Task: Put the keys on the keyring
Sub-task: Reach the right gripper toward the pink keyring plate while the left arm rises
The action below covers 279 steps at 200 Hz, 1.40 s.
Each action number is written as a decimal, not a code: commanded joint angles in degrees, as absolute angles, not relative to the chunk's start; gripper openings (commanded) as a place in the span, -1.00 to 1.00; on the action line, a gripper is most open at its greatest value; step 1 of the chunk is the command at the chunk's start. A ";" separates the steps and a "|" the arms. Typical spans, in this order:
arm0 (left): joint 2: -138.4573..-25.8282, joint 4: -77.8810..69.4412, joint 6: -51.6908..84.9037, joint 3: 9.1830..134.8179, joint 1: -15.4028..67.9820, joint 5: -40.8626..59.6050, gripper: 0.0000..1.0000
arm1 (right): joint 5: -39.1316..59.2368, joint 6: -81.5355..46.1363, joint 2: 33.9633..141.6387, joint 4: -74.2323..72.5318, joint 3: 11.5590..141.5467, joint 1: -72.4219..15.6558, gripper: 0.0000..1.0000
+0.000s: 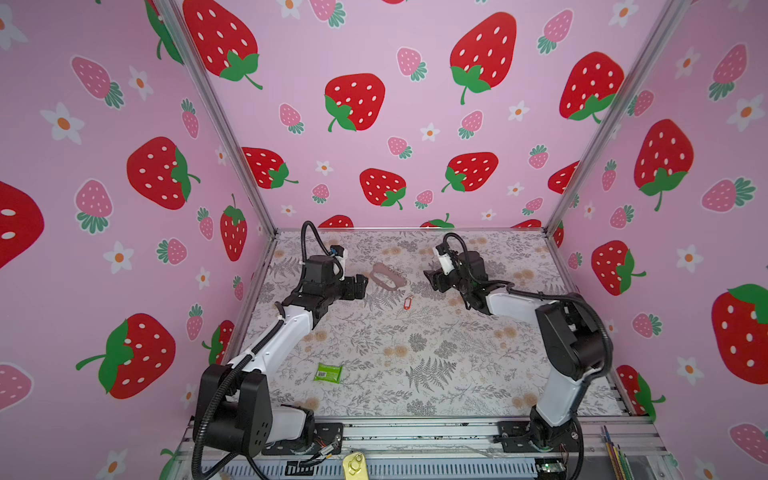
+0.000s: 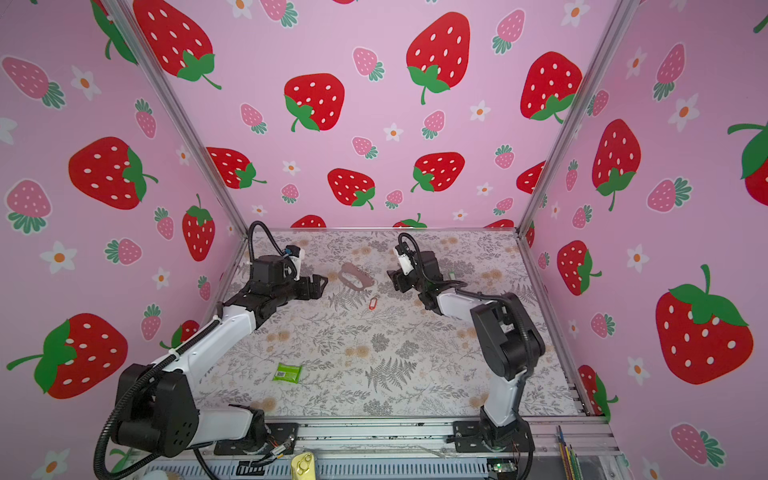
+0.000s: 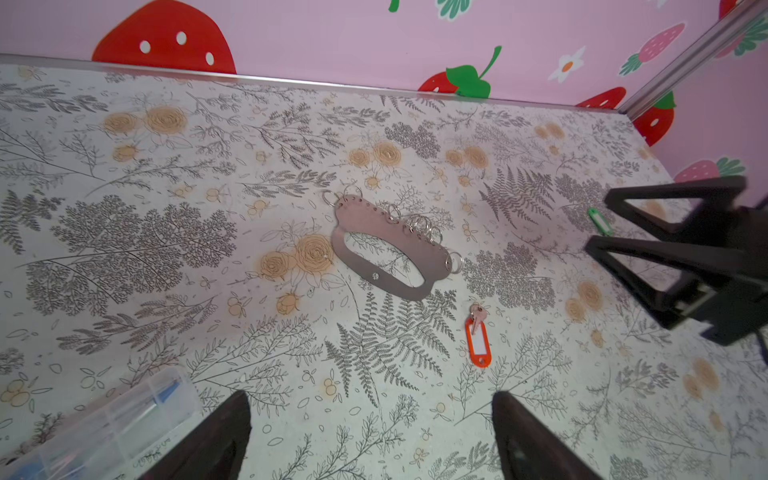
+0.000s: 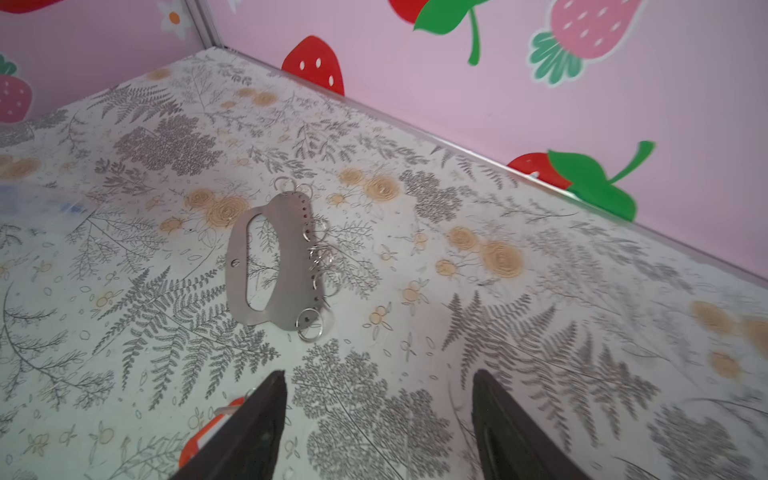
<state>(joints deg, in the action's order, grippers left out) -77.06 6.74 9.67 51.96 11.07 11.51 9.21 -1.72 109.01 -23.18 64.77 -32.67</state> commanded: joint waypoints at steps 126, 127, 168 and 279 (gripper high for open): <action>-73.18 14.15 10.62 51.79 11.12 9.89 0.84 | 14.83 -5.45 133.34 -6.76 91.79 -37.86 0.35; -73.24 14.15 10.54 51.82 11.14 9.91 0.84 | 14.71 -5.45 133.51 -6.63 91.95 -37.92 0.35; -73.85 15.34 9.76 52.71 11.24 10.10 0.84 | 14.60 -5.32 135.15 -4.35 94.00 -40.18 0.28; -72.51 16.62 8.68 51.00 11.25 9.19 0.84 | 18.29 -4.36 124.99 -8.83 75.65 -51.66 0.07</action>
<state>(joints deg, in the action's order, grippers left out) -72.88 14.87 8.88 51.16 11.11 9.56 15.68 -4.82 127.81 -11.05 81.56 -47.75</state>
